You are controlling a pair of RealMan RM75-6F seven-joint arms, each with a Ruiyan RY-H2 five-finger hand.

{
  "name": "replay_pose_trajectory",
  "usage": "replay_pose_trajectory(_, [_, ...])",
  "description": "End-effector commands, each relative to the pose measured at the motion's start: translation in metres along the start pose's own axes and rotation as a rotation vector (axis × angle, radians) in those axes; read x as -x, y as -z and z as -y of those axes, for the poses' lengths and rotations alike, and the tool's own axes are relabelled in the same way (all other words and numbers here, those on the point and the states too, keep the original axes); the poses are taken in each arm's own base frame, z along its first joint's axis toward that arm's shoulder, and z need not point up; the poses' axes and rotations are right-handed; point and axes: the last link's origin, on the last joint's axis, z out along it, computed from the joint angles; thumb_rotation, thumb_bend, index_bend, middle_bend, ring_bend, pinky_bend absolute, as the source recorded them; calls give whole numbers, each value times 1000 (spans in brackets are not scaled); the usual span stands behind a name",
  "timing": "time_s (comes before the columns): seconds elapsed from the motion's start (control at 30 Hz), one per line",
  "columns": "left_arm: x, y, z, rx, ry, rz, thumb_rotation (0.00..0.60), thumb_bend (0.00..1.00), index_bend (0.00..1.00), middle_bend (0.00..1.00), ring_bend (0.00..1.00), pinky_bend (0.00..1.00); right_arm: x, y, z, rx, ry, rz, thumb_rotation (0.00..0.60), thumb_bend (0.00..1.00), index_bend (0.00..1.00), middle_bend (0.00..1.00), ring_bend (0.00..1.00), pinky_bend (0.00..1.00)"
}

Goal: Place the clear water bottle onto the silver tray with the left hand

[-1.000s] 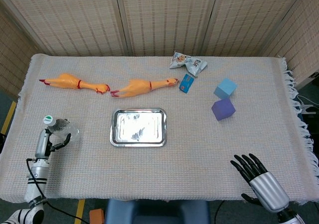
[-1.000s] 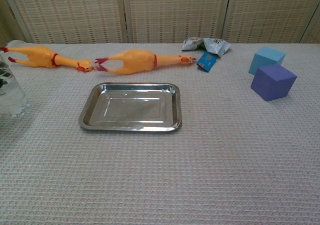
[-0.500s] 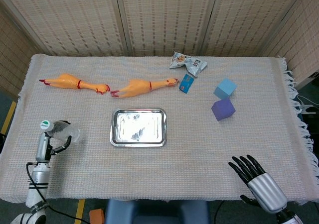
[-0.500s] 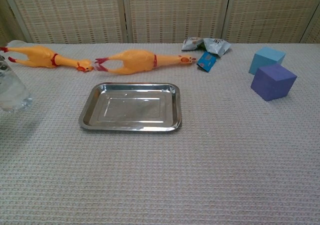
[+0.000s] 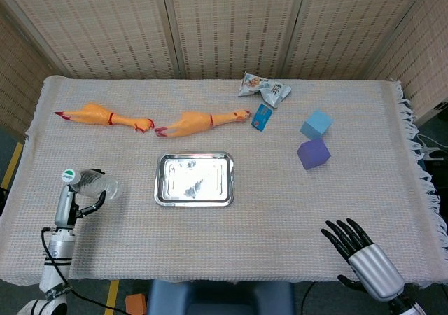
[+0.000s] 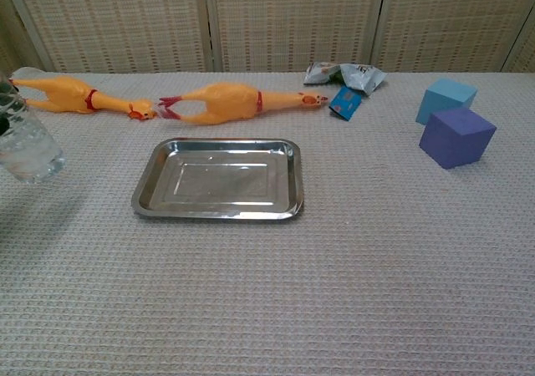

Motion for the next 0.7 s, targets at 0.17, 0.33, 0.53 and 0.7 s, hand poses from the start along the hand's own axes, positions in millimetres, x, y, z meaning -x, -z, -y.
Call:
replay_pose_trajectory(0.17, [6, 4, -96, 278, 53, 29, 600, 640, 483, 536, 355, 498, 1, -1, 1, 0, 1, 3, 600, 7, 0, 0, 0, 0])
replay_pose_trajectory(0.33, [9, 14, -94, 229, 0, 47, 600, 621, 480, 532, 353, 498, 0, 0, 1, -4, 1, 0, 600, 7, 0, 0, 0, 0])
replay_pose_trajectory(0.53, [40, 40, -17, -62, -38, 255, 600, 608, 464, 518, 337, 484, 2, 0, 2, -7, 5, 6, 600, 8, 0, 0, 0, 0])
replay_pose_trajectory(0.7, [44, 24, -26, 0, 19, 249, 600, 606, 460, 512, 328, 475, 0, 1, 2, -3, 3, 0, 600, 8, 0, 0, 0, 0])
